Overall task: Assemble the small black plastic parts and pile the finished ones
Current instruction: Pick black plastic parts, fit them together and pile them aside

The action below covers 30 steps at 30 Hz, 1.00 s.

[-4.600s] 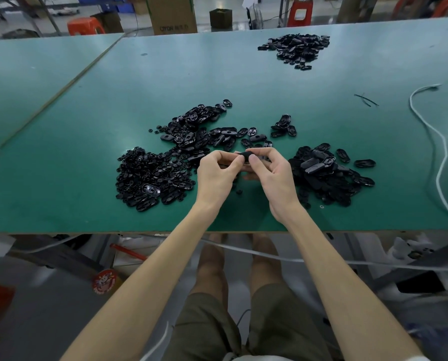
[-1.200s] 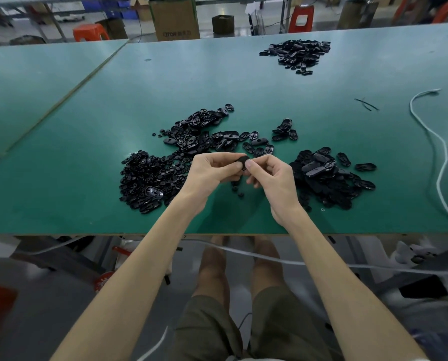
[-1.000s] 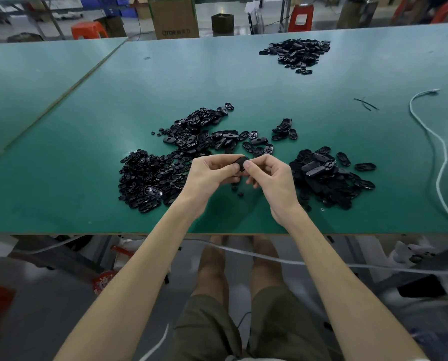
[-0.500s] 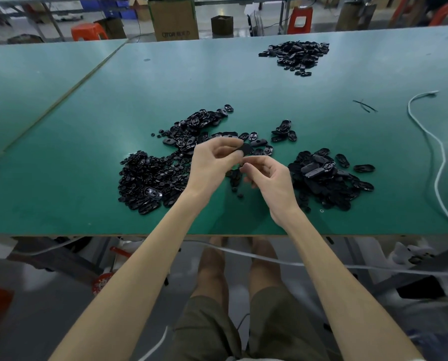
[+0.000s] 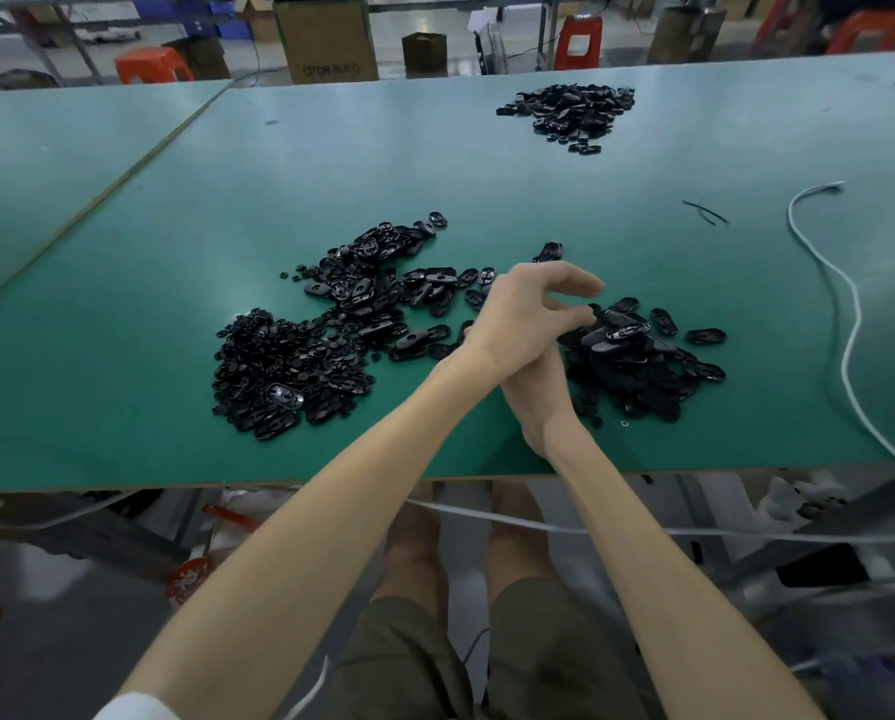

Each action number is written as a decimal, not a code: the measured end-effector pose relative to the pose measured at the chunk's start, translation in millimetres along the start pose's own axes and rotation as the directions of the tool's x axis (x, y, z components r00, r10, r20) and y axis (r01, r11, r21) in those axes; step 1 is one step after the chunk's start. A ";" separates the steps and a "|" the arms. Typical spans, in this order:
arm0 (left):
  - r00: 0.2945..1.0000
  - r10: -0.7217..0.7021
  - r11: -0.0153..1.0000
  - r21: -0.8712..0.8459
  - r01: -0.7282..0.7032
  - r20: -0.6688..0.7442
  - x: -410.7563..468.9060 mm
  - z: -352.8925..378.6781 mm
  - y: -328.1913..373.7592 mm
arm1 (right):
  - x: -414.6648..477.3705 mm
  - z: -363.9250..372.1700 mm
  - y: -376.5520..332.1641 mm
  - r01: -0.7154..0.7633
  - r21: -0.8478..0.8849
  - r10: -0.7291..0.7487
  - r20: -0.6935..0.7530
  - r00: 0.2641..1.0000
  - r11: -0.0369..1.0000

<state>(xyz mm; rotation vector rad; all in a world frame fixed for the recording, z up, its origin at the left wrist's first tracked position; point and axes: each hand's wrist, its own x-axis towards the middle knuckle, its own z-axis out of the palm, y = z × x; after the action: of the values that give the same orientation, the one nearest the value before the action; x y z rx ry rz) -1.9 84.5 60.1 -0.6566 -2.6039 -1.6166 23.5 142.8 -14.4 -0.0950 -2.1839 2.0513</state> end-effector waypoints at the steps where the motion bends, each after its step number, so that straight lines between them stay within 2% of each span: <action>1: 0.999 -0.016 0.999 -0.044 0.014 -0.045 -3.2 -7.0 -3.1 | 1.9 0.3 -1.3 0.000 -0.041 0.001 0.007 1.000 0.999; 3: 0.989 -0.055 0.995 -0.086 0.043 -0.138 -9.0 -24.6 -12.9 | 1.3 -2.1 -4.3 0.029 -0.029 -0.027 0.050 0.998 0.999; 4: 0.980 -0.072 0.997 -0.050 0.064 -0.183 -12.2 -34.7 -18.5 | 0.3 -1.8 -6.8 0.052 0.002 -0.052 0.059 0.997 0.999; 7: 0.947 -0.095 0.971 0.181 0.156 -0.306 -27.0 -67.9 -39.3 | -3.2 -3.3 -6.7 0.044 0.057 -0.047 0.058 0.997 0.997; 9: 0.934 -0.117 0.897 0.368 0.246 -0.339 -38.1 -88.9 -55.5 | -4.1 -3.4 -7.4 0.032 0.053 -0.035 0.056 0.998 0.998; 11: 0.918 -0.202 0.774 0.519 0.363 -0.341 -46.6 -106.2 -71.0 | -3.3 -4.0 -7.6 0.027 0.052 -0.030 0.065 0.997 0.998; 13: 0.898 -0.281 0.662 0.609 0.437 -0.339 -52.0 -116.6 -81.7 | -3.7 -3.6 -7.9 0.026 0.046 -0.029 0.069 0.997 0.999; 14: 0.897 -0.287 0.644 0.626 0.440 -0.336 -54.0 -118.0 -84.8 | -4.1 -4.0 -8.1 0.026 0.041 -0.028 0.070 0.997 0.999; 18: 0.905 -0.223 0.688 0.599 0.410 -0.363 -58.9 -112.2 -89.7 | -4.7 -3.8 -8.1 0.031 0.036 -0.034 0.073 0.997 0.999; 22: 0.901 -0.224 0.721 0.559 0.410 -0.372 -58.1 -110.6 -89.9 | -4.9 -4.2 -7.2 0.033 0.034 -0.035 0.068 0.997 0.999; 26: 0.902 -0.128 0.755 0.549 0.359 -0.413 -61.4 -108.2 -87.8 | -4.5 -4.6 -6.1 0.034 0.037 -0.036 0.068 0.997 0.999; 30: 0.918 -0.079 0.856 0.445 0.262 -0.389 -64.8 -105.7 -81.5 | -3.0 -3.2 -4.4 0.037 0.041 -0.040 0.072 0.997 0.998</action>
<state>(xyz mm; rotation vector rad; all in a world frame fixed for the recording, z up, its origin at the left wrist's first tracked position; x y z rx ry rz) 6.4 -59.5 25.5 -0.0821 -2.6689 -0.9047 27.1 145.2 -10.0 0.0256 -2.1674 2.1077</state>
